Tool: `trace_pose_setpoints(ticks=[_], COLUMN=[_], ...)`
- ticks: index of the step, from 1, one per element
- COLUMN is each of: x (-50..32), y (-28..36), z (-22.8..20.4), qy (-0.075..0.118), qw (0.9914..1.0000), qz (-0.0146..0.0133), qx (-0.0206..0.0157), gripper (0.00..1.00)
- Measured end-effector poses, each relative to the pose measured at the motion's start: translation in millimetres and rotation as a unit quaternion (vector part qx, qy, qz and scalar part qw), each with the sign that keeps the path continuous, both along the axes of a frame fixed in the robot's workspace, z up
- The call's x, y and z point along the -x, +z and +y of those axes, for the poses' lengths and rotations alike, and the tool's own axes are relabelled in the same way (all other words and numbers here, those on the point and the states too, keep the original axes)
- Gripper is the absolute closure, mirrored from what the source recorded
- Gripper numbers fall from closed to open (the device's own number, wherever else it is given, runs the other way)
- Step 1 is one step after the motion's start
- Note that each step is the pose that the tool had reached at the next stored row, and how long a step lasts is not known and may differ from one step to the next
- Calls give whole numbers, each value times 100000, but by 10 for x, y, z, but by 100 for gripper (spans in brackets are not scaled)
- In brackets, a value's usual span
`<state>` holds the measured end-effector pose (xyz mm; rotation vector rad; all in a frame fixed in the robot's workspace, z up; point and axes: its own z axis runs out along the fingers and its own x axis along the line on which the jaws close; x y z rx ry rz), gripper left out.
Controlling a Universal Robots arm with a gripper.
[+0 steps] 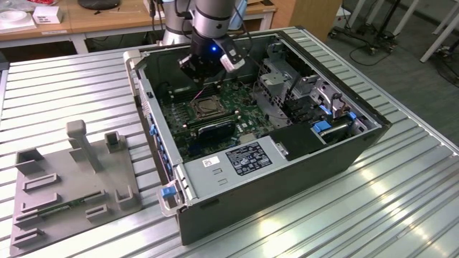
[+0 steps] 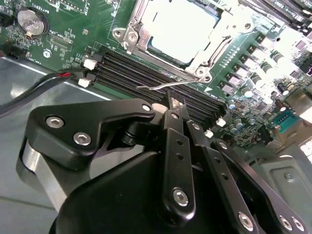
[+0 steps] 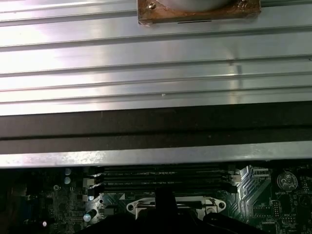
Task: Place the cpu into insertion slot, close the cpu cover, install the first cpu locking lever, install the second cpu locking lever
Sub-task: 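Install the first cpu locking lever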
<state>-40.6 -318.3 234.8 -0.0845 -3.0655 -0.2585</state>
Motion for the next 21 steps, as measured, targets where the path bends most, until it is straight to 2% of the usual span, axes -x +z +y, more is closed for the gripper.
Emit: trace_pose_setpoints(ticks=[4, 6, 7, 14, 21], x=[-18, -24, -26, -33, -85], y=[-28, -40, -44, -99, -132], z=[-15, -21, -22, -23, -23], qy=[-66, -63, -63, -66, -69], qw=[99998, 99993, 99991, 99981, 99976], qz=[362, 499, 554, 940, 1139], qx=[-518, -1094, -1232, -1691, -1843], gripper=[89, 89, 89, 89, 89])
